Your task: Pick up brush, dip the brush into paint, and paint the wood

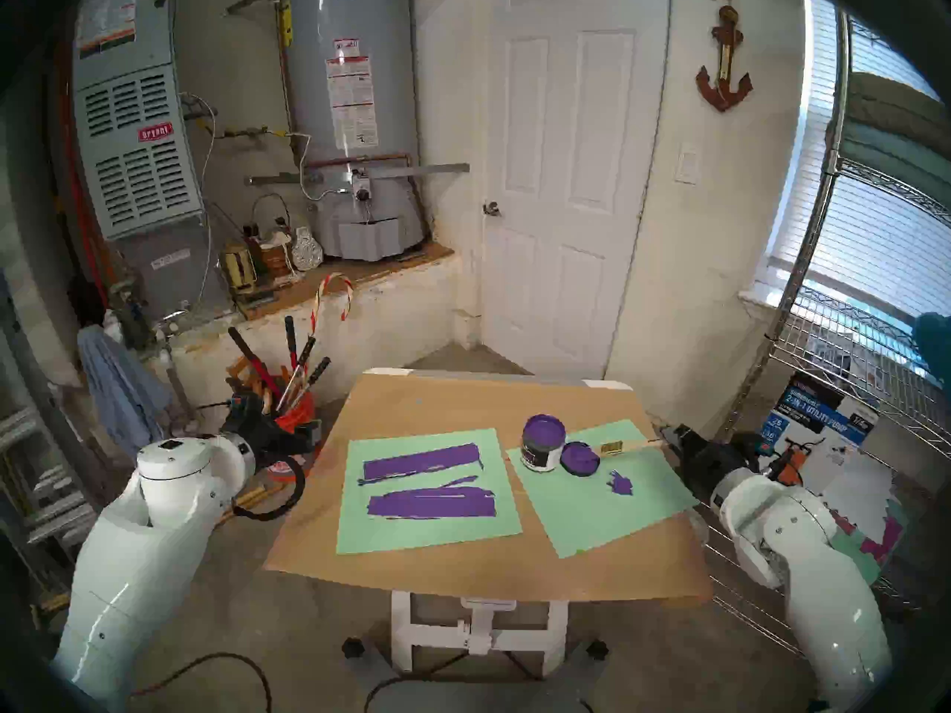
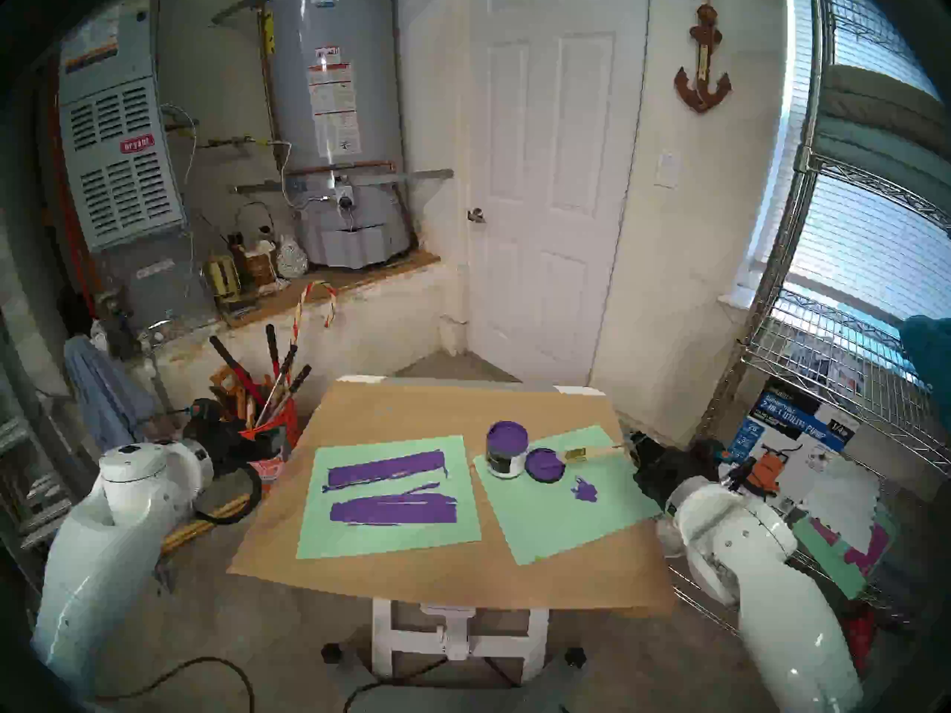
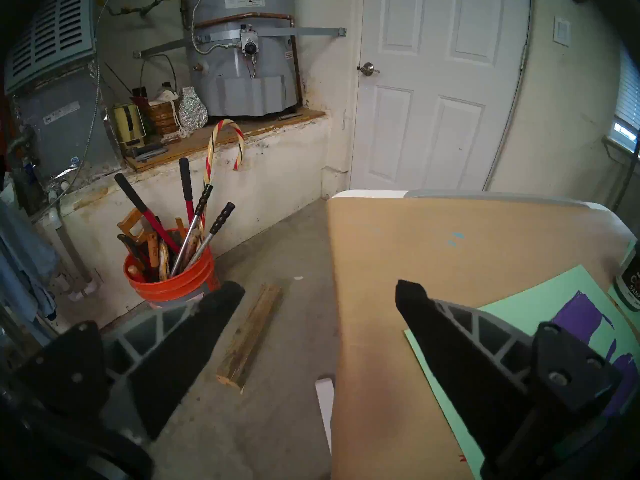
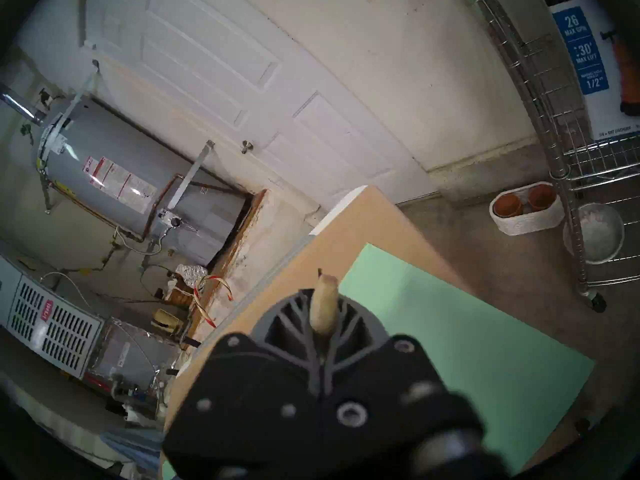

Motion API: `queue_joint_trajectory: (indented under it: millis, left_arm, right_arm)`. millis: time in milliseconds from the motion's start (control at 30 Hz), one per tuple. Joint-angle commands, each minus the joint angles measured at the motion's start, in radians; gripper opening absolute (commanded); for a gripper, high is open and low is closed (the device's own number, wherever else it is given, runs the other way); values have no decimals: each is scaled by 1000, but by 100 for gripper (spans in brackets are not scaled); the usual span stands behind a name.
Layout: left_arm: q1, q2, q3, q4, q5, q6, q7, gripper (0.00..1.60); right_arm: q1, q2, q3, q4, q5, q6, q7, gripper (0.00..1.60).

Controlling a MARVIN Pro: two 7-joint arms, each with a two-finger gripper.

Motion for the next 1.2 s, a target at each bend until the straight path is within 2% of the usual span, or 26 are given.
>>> queue_joint_trajectory:
  millis: [0,1167]
  left_arm:
    - [-4,1,-10,-16,-2,-2,2,160]
    - [-4,1,-10,-17,-2,-2,2,160]
  right_arm:
    - [47,-6,-12,2,-7,-9,4,0]
    - [-23,21,-5,20,-61,-2,45,0]
